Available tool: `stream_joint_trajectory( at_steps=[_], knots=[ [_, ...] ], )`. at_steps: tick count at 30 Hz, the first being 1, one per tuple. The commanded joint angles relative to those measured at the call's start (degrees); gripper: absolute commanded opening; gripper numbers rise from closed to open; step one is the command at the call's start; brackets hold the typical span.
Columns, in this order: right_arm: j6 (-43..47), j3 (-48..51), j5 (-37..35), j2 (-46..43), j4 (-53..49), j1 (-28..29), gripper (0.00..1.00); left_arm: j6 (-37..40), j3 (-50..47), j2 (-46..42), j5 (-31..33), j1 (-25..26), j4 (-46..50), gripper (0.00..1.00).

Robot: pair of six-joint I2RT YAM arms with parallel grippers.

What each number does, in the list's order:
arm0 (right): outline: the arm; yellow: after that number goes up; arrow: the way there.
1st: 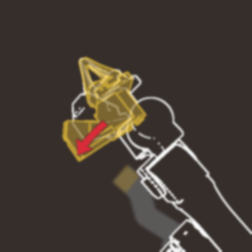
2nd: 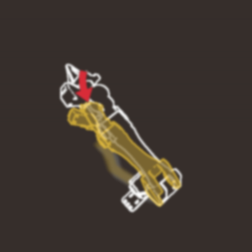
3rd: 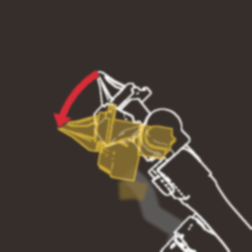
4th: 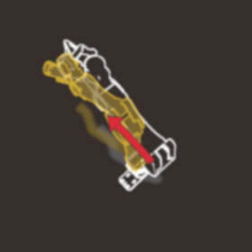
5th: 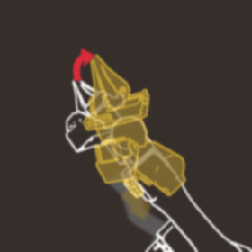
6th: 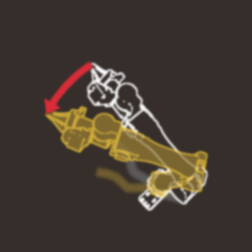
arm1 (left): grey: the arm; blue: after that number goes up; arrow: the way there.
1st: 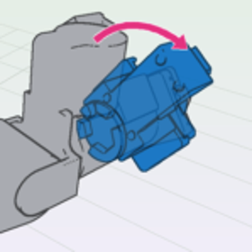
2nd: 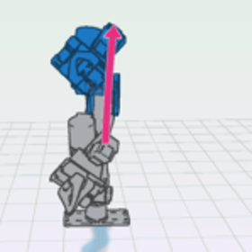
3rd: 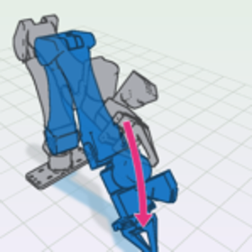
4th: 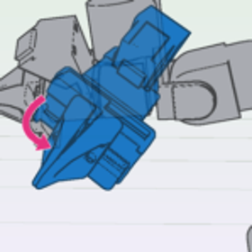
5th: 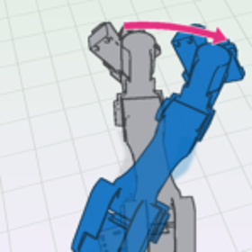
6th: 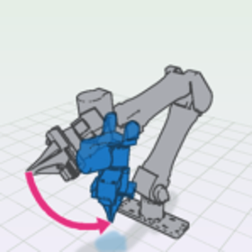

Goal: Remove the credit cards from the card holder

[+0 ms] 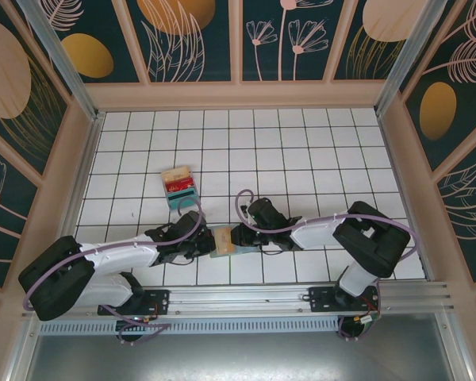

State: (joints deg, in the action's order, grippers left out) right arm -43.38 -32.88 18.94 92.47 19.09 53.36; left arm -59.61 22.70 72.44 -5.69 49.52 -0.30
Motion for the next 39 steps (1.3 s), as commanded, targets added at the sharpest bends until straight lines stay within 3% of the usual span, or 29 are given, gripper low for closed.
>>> stream_joint_trajectory(
  at_steps=[1, 16, 18, 20, 39],
  knots=[
    [0.6, -0.8, -0.2, 1.2, -0.2, 0.4, 0.19, 0.1, -0.5, 0.6, -0.8, 0.2, -1.1, 0.00],
    [0.4, -1.0, 2.0, 1.9, 0.6, 0.5, 0.16, 0.1, -0.5, 0.3, -1.2, 0.2, -1.5, 0.00],
    [0.3, -1.0, 2.2, 1.9, 0.9, 0.5, 0.11, 0.1, -0.5, 0.2, -1.2, 0.2, -1.4, 0.00],
    [0.2, -0.8, 2.1, 1.7, 0.9, 0.5, 0.00, 0.1, -0.6, 0.2, -1.2, 0.2, -1.4, 0.00],
    [1.5, 4.3, 0.2, -5.3, -1.8, -3.4, 0.00, 0.5, -1.0, -1.1, -0.1, 0.2, 0.9, 0.00]
  ],
)
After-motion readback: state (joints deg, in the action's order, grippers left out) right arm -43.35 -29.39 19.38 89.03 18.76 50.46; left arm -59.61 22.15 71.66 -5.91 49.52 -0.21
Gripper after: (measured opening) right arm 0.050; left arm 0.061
